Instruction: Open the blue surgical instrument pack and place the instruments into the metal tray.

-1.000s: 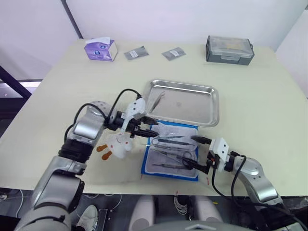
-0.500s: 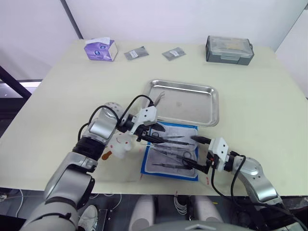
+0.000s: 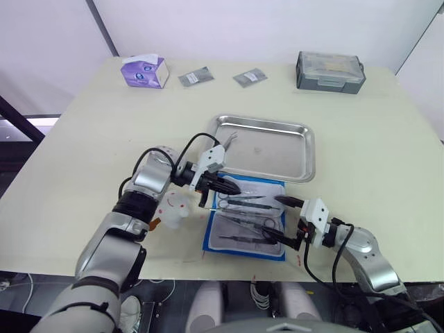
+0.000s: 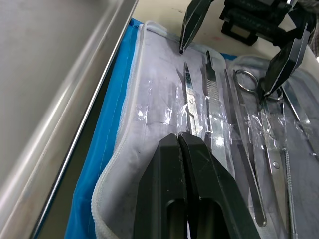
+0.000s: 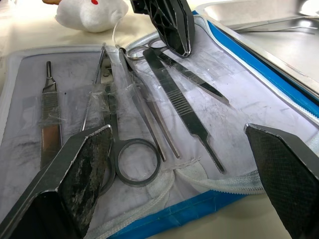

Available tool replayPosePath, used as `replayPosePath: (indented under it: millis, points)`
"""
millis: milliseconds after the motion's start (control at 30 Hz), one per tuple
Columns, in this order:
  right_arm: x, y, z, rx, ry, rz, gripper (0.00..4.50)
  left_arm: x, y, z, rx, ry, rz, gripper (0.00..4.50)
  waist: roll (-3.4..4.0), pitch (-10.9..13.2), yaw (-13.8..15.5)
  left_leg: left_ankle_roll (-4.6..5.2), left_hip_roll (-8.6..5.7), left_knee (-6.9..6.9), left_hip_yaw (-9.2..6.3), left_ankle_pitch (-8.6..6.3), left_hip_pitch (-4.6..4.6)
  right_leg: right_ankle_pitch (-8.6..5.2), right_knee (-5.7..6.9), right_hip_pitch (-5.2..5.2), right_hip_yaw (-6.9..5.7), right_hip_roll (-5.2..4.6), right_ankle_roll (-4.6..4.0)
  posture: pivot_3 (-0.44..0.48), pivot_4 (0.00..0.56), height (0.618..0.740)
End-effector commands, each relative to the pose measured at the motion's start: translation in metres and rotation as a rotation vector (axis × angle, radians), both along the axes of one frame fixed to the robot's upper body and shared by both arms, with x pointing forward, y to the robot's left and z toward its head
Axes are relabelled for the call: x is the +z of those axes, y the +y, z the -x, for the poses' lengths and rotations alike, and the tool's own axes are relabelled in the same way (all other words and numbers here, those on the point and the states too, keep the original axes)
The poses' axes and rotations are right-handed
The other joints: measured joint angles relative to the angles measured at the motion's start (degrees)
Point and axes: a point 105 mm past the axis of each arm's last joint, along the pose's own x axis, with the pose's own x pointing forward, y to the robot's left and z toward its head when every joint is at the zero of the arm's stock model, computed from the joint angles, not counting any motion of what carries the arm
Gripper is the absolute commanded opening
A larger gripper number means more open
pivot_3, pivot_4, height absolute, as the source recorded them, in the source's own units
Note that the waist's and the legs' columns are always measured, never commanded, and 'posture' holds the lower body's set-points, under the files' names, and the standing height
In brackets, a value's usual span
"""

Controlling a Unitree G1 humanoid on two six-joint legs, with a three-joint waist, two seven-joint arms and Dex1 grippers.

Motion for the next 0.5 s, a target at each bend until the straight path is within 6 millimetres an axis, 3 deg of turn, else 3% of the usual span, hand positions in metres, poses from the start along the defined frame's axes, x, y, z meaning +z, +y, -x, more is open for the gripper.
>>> replayPosePath:
  millis: [33,400,500]
  points:
    - [-0.0293,-0.0005,0.011,0.001,0.116,0.058,4.5,0.0015,-0.0049,0.0038,-0.038,-0.01,0.003,0.08,0.0,0.0,0.0,0.0,0.0,0.0,0.0,0.0,0.0,0.0,0.0,0.0,0.0,0.0,0.0,0.0,0.15,0.74]
    - [-0.0298,-0.0009,0.0117,-0.003,0.12,0.055,4.5,0.0054,-0.0068,0.0009,-0.014,-0.008,0.033,0.08,0.0,0.0,0.0,0.0,0.0,0.0,-0.01,0.0,0.0,0.0,0.0,0.0,-0.01,0.0,0.0,0.0,0.15,0.74]
    - [-0.03,-0.0009,0.0118,-0.003,0.121,0.055,4.5,0.008,-0.0078,-0.0015,0.002,-0.024,0.046,0.92,0.0,0.0,0.0,0.0,0.0,0.0,0.0,0.0,0.0,0.0,0.0,0.0,0.0,0.0,0.0,0.0,0.15,0.74]
